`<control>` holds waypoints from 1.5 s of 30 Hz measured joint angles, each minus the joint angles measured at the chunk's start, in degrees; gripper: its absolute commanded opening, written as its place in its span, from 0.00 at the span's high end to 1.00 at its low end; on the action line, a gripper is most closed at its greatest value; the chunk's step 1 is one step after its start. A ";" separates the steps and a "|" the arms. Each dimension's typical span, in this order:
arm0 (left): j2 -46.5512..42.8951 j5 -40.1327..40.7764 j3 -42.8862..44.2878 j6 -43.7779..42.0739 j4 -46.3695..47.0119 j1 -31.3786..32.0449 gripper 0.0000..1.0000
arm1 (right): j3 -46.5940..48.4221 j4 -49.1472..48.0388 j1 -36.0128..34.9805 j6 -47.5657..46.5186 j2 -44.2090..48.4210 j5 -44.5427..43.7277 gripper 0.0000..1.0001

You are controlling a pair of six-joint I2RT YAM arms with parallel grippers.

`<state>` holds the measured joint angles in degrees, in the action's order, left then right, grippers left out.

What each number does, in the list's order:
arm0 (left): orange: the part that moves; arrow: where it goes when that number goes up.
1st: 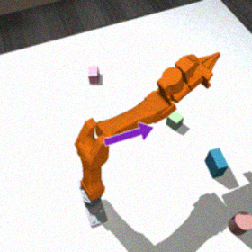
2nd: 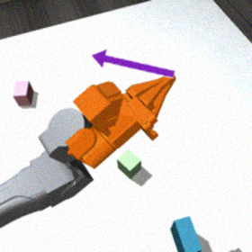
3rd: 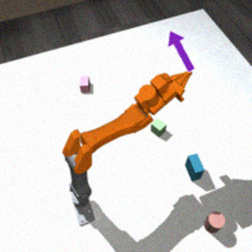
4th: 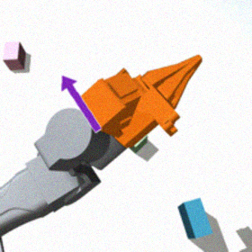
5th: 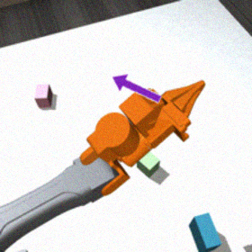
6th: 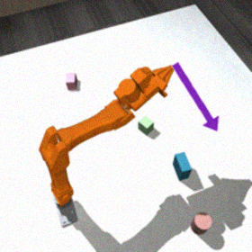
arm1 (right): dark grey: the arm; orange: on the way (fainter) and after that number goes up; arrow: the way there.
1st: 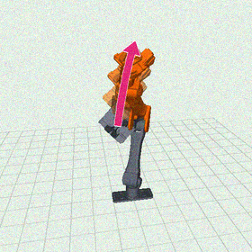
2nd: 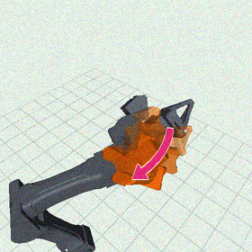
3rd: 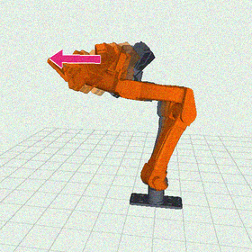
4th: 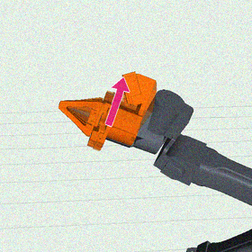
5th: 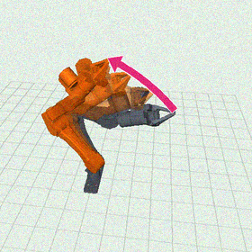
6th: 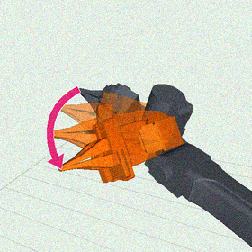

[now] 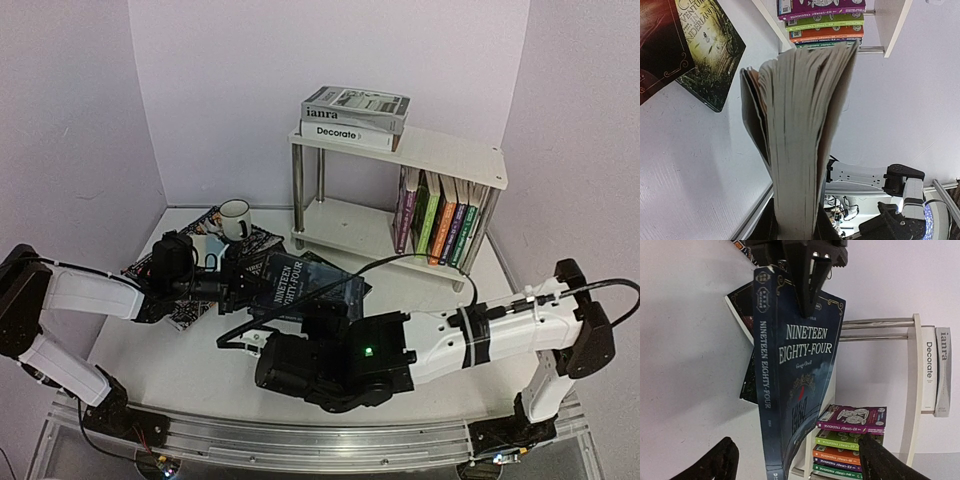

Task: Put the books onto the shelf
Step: Pass from the left arm to the right

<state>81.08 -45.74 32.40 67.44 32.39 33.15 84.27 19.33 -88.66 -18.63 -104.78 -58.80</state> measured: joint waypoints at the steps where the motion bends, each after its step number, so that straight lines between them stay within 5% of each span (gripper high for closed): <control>1: -0.01 -0.01 0.00 0.11 0.03 0.00 1.00 | 0.41 -0.68 0.00 -0.81 -1.08 -0.41 0.21; 18: -0.19 -0.19 -1.87 0.45 0.00 0.00 1.00 | 3.09 -8.69 2.07 -10.55 -10.95 -3.87 0.54; 29: -2.46 -0.57 -2.69 0.39 0.12 -0.29 0.98 | 3.12 -10.28 2.97 -11.07 -11.49 -5.67 1.00; 37: -3.33 -0.57 -3.33 0.00 0.08 -0.33 0.84 | 1.57 -12.49 2.58 -11.44 -11.28 -6.75 1.00; 45: -3.71 -2.72 -3.69 -0.01 0.68 -0.07 0.52 | -3.32 -13.04 2.38 -11.48 -6.70 -7.24 1.00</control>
<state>77.38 -48.45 28.71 67.44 33.07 33.08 80.95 6.29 -86.28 -30.11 -111.48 -66.04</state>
